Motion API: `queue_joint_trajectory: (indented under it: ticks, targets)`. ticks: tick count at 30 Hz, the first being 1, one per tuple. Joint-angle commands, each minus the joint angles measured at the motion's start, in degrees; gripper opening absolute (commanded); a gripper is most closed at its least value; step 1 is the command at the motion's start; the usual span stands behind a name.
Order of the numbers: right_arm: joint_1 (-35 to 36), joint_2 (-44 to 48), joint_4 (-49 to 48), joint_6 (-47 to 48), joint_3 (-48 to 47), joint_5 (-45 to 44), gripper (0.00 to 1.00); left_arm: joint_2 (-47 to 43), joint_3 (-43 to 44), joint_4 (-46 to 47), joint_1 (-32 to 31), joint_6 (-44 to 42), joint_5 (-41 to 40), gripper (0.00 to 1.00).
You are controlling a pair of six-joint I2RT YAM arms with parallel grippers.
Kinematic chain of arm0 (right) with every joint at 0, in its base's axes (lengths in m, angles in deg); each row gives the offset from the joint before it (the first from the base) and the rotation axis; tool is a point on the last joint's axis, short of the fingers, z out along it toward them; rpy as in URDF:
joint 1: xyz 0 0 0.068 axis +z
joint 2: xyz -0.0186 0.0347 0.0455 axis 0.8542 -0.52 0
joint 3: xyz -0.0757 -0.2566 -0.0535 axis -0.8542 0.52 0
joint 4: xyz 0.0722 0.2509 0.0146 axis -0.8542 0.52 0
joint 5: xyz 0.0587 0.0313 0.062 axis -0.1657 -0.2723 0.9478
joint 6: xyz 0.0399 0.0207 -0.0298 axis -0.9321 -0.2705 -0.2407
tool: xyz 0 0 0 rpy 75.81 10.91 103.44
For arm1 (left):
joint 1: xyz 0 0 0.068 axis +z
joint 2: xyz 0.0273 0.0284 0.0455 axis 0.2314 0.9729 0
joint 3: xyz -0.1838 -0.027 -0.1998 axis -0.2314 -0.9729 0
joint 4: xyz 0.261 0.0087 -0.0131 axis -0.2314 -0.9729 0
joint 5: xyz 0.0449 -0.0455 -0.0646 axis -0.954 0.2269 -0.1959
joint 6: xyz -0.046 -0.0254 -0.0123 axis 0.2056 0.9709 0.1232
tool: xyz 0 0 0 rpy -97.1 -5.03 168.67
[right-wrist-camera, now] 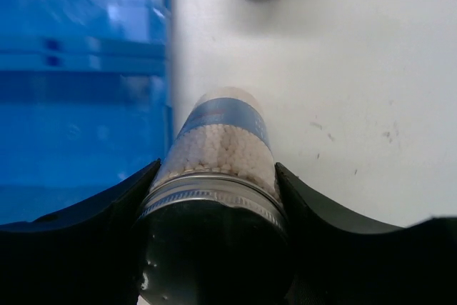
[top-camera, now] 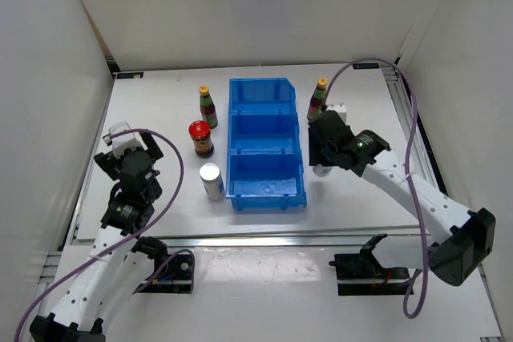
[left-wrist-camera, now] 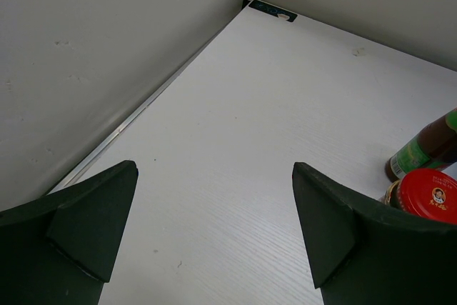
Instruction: Organize the condiment bottles
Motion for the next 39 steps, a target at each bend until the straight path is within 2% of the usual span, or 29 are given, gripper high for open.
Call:
queue_joint_trajectory:
  ticks: [1, 5, 13, 19, 29, 30, 33, 35, 36, 37, 39]
  targets:
    - [6.08, -0.44, 1.25, 1.20, -9.72, -10.88, 0.00, -0.47, -0.16, 0.96, -0.22, -0.36, -0.68, 1.00]
    - [10.84, -2.55, 1.25, 1.82, -14.56, -12.73, 0.00, -0.47, -0.16, 0.96, -0.22, -0.36, -0.68, 1.00]
    - [14.36, -8.62, -4.71, 1.29, -13.69, -6.23, 0.00, -1.08, -0.16, 0.96, -0.22, -0.36, -0.68, 1.00]
    - [14.36, -12.22, -9.81, -0.73, -10.96, -2.19, 0.00, -1.61, -0.69, 0.96, -0.22, -0.36, -0.68, 1.00]
    - [14.36, -19.08, -11.67, -4.94, -8.24, 0.45, 0.01, -2.75, -0.69, 0.96, -0.22, 0.17, -0.15, 1.00]
    - [14.36, -19.69, -11.67, -5.73, -8.24, 0.45, 0.08, -2.75, -0.69, 0.96, -0.22, 0.17, -0.15, 1.00]
    - [14.36, -20.23, -11.14, -6.35, -8.24, 1.06, 0.15, -2.75, -0.69, 0.96, -0.22, 0.17, -0.15, 1.00]
    - [14.36, -20.23, -11.14, -6.35, -8.24, 1.07, 0.35, -2.75, -0.69, 0.96, -0.22, 0.17, 0.90, 1.00]
    - [14.36, -20.23, -11.14, -6.35, -8.24, 1.07, 0.55, -2.75, -0.69, 0.96, -0.22, 0.17, 2.47, 1.00]
    - [14.36, -20.23, -11.14, -6.35, -8.24, 1.07, 0.65, -2.75, -0.69, 0.96, -0.22, -0.44, 3.35, 1.00]
    - [14.36, -19.09, -11.14, -5.74, -9.55, 0.46, 0.79, -2.14, -1.21, 0.96, -0.22, -0.97, 4.76, 1.00]
